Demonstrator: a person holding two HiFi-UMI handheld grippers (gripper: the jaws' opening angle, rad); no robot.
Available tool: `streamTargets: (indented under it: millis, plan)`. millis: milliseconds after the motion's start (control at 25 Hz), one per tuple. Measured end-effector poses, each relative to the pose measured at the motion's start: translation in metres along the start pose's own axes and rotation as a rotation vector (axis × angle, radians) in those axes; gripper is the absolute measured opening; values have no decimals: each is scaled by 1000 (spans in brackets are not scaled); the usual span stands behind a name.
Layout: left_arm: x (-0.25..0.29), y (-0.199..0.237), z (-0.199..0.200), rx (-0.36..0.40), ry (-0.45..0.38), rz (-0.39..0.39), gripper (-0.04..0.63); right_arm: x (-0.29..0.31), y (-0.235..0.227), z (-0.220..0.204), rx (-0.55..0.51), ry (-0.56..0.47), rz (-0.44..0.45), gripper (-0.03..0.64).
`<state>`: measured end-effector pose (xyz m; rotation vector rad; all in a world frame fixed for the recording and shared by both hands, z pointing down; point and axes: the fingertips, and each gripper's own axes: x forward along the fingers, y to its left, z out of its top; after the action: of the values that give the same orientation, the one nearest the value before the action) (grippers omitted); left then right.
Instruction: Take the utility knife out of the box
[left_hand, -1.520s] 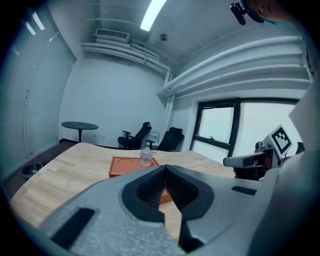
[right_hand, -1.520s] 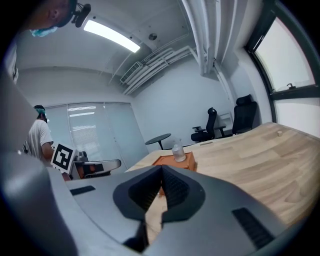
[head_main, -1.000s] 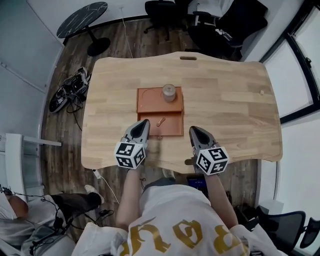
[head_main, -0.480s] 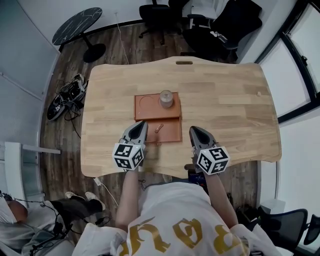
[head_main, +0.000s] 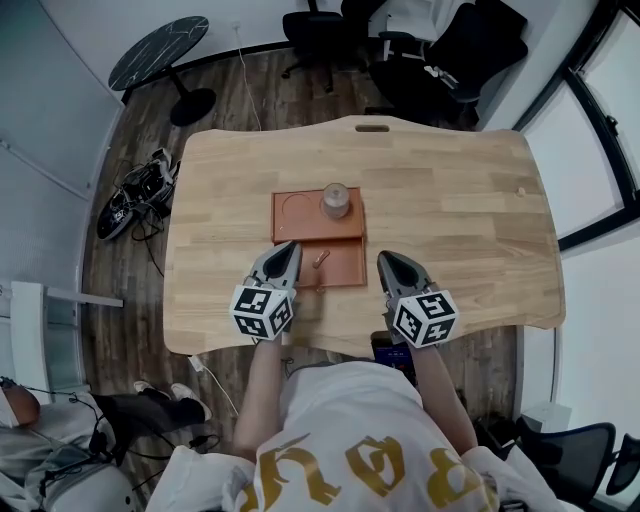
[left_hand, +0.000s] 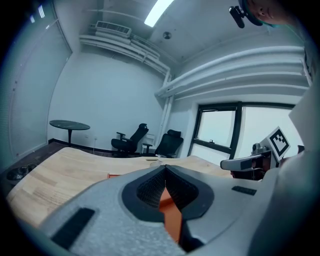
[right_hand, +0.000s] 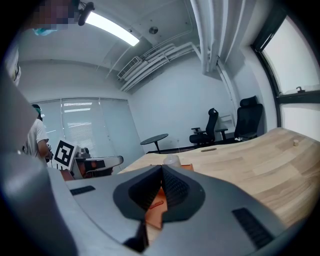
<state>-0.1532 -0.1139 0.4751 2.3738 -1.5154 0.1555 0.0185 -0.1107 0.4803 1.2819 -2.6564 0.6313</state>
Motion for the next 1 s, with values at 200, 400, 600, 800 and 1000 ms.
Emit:
streamTargets:
  millis: [200, 400, 600, 800, 1000]
  plan:
    - [3, -5, -10, -2, 19, -25, 9, 3, 1, -13, 24, 30, 21, 11]
    - [11, -4, -24, -7, 64, -30, 11, 9, -7, -20, 31, 55, 19, 11]
    - [21, 2, -43, -16, 107, -20, 10, 17, -21, -32, 50, 87, 5, 11]
    - [32, 4, -61, -20, 160, -19, 11, 24, -31, -43, 70, 118, 4, 11]
    - [41, 7, -78, -16, 220, -28, 11, 33, -40, -55, 84, 151, 1, 12]
